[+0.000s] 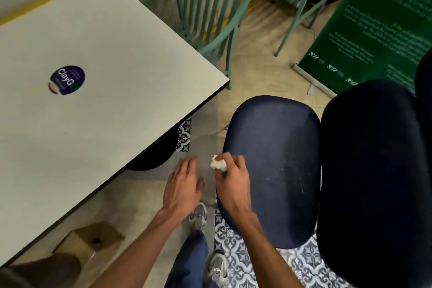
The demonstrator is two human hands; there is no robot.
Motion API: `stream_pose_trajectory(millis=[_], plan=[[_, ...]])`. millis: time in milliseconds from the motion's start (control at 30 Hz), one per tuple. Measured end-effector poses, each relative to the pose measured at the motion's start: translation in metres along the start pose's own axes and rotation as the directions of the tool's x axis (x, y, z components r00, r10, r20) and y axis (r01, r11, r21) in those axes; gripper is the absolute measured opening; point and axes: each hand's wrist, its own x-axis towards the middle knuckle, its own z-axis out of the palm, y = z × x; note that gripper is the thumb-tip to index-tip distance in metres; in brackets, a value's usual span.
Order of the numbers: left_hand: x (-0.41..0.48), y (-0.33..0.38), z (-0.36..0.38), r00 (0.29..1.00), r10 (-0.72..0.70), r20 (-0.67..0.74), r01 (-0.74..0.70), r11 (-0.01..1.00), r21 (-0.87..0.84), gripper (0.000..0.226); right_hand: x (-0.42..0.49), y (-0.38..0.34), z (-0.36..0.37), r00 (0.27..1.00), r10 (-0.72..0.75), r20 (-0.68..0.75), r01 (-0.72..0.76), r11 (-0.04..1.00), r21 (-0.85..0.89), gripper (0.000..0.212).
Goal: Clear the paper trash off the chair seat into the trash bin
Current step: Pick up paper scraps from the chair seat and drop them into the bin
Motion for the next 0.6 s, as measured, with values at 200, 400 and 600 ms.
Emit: stream_pose_trajectory(millis=[200, 400, 600], plan=[[-0.102, -0.015, -0.062, 0.983, -0.122, -0.139, 0.085, 0.966, -0.245, 0.05, -0.074, -0.067, -0.016, 0.977, -0.209, 0.035, 0.204, 0.972, 0.114, 0.034], [-0.182, -0.045, -0.105, 0.911, -0.367, -0.186, 0.142, 0.705, -0.695, 0.035, -0.143, -0.122, 0.004, 0.904, -0.392, 0.173, 0.361, 0.914, 0.184, 0.039], [-0.25, -0.098, -0.133, 0.875, -0.454, -0.167, 0.134, 0.558, -0.819, 0.034, -0.197, -0.17, 0.049, 0.844, -0.455, 0.283, 0.387, 0.883, 0.266, 0.032]])
